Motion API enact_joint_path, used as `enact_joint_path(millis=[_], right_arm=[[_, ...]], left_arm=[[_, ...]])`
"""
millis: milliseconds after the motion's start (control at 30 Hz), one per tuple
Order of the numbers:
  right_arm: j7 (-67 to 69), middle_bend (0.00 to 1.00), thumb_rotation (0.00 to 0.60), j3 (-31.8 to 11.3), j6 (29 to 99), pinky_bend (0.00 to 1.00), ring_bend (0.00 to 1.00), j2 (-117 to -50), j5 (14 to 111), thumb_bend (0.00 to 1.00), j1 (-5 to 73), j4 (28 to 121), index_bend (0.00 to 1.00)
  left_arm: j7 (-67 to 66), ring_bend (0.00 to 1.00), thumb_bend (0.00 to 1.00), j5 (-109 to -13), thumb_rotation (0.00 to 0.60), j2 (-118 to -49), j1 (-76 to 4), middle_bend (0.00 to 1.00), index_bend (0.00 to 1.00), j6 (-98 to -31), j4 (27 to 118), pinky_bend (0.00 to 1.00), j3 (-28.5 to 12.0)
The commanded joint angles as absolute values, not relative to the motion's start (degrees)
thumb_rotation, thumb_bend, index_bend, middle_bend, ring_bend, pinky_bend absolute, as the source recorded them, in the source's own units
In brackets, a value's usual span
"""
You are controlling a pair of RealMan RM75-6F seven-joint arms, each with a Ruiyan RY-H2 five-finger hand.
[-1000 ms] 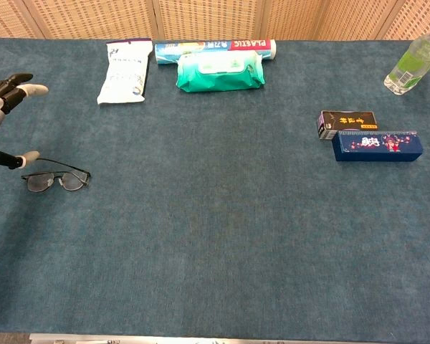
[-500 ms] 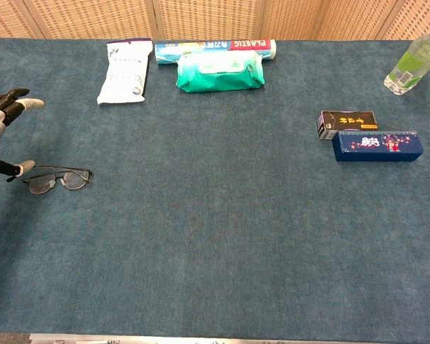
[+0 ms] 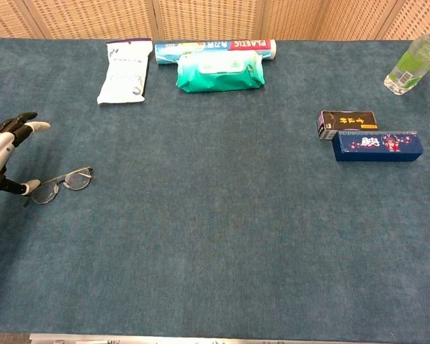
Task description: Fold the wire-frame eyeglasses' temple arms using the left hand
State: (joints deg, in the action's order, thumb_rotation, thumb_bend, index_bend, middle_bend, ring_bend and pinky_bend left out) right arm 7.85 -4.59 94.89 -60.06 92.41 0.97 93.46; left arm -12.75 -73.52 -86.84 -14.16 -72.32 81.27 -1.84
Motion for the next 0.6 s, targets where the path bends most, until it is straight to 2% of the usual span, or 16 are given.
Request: enact_joint_path(millis=[33,400,600], right_arm=[[7.9,0.43,0.600,-4.6,94.9,0.39,0.26,-60.0,92.4,0.36,1.0,93.5,0.52],[8.1,0.43,0.600,-4.6,95.2,0.39,0.26,-59.9,92.5,0.36,0.9,93.5,0.52],[7.8,0.43,0.600,-4.6,94.8,0.39,0.26,-60.1,92.4,0.36,1.0,93.4,0.52]], left_arm=[[-12.5,0.01,0.23,-73.6,0.600,-87.4,-14.2,0.00,0.12,-71.9,80.7,0.18,-1.8],[-12.2,0.01,0.23,-74.5,0.600,-88.2,-13.9,0.00,0.12,-72.1,79.9,0.18,-1.7],[-12.4,0.01,0.23,-79.6,0.600,-85.7,-12.5,0.00,0.12,-78.6,83.4,0.17,-1.5]])
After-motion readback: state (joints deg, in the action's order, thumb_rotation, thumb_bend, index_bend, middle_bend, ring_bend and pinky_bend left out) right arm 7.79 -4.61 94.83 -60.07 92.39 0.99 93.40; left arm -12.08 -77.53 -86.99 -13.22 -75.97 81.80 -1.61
